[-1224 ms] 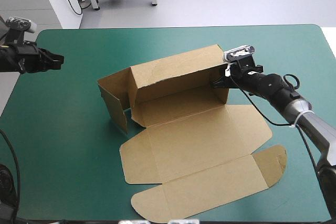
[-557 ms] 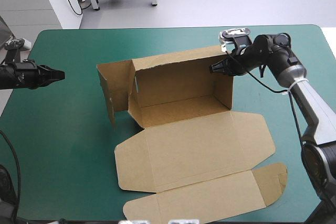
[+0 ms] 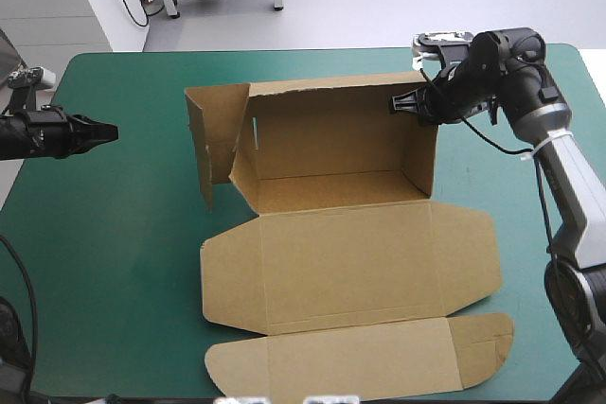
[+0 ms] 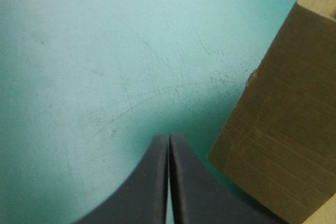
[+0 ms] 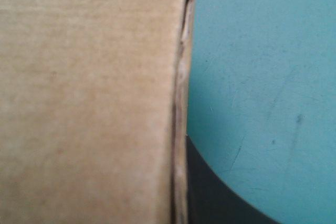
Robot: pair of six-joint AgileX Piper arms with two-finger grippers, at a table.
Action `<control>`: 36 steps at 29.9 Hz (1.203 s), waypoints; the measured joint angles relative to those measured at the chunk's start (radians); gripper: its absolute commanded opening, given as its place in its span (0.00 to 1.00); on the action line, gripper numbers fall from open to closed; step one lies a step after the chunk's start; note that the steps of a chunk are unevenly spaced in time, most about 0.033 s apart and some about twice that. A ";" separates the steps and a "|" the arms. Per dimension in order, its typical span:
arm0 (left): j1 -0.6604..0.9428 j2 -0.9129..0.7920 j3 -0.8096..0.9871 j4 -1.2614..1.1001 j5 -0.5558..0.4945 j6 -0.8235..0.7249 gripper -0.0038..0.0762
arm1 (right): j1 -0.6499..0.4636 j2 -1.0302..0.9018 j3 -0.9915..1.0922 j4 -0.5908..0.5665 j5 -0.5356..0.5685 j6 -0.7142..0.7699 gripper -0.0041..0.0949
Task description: Fold the box
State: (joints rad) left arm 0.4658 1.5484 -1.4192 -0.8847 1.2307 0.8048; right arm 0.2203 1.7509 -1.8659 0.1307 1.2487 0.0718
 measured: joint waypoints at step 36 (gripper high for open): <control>0.000 0.000 0.000 -0.006 0.000 -0.004 0.04 | -0.001 0.118 0.130 -0.069 -0.169 -0.006 0.05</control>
State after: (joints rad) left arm 0.4658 1.5484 -1.4192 -0.8909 1.2307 0.8006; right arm 0.2196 1.8690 -1.7363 0.0619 1.0800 0.0653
